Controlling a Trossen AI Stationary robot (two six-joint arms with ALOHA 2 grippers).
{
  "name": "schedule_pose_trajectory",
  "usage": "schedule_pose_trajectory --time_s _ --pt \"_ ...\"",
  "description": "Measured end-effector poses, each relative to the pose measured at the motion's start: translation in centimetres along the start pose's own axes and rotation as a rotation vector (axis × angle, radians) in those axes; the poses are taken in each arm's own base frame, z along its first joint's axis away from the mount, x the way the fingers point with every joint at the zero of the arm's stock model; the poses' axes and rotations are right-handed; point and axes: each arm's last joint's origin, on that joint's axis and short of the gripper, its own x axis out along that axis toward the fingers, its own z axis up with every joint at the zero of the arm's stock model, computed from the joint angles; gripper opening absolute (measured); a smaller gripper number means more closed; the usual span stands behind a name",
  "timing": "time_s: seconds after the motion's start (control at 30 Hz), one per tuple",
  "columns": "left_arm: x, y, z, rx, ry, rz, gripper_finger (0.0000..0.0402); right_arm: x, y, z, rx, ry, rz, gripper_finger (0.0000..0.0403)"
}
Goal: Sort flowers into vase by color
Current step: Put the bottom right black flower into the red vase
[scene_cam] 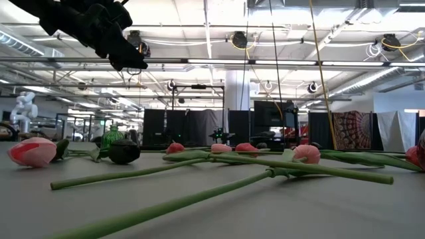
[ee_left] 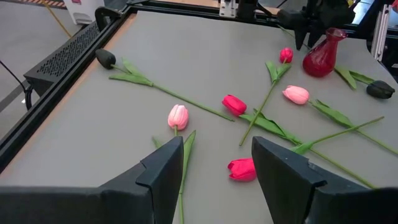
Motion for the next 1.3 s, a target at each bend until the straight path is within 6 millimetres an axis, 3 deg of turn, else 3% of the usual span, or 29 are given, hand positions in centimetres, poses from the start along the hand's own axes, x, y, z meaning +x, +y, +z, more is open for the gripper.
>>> schedule_pose_trajectory --time_s 0.3,0.8,1.3 --pt "0.0 0.0 0.0 0.000 0.000 0.000 0.0197 0.1 0.1 0.1 0.002 -0.020 0.022 0.0132" --pt "0.0 0.0 0.0 0.000 0.000 0.000 0.0197 0.1 0.5 0.4 -0.009 -0.016 0.099 0.0008" --pt "0.0 0.0 0.0 0.000 0.000 0.000 0.0197 0.0 1.0 1.0 -0.137 -0.083 0.156 0.0001"
